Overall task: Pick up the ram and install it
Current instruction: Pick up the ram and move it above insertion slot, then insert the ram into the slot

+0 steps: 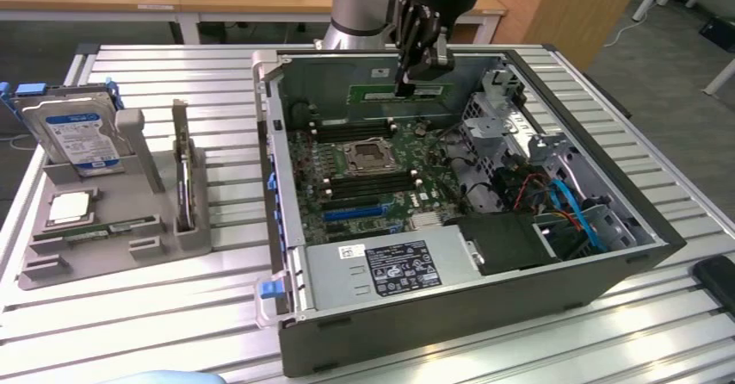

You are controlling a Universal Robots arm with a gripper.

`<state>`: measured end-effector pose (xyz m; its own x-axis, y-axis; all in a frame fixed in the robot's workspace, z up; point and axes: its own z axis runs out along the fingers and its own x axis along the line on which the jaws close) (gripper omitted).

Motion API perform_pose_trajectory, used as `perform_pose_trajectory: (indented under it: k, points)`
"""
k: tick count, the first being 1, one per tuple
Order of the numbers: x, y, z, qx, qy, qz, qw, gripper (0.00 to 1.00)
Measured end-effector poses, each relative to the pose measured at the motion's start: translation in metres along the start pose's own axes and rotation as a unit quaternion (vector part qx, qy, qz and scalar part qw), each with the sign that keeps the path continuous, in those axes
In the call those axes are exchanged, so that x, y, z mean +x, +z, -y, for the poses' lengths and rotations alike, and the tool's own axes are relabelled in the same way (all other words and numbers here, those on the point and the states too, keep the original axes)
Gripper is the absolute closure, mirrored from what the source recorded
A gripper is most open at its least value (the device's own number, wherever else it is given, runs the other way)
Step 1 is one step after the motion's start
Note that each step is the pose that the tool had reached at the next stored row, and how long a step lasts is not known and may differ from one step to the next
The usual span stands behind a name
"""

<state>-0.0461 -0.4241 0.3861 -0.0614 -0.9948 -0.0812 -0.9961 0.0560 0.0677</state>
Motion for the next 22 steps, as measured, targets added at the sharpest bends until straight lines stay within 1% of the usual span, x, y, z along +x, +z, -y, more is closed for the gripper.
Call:
perform_pose_trajectory:
  k: [14, 17, 22]
  points:
    - [0.0, 0.0005, -0.0001, -0.0002, 0.0, 0.0003, 1.0, 0.87]
    - [0.0, 0.0028, 0.0001, -0.0011, 0.0, 0.0003, 1.0, 0.87]
    - [0.001, 0.0114, 0.0007, -0.0012, 0.0, 0.0002, 1.0, 0.87]
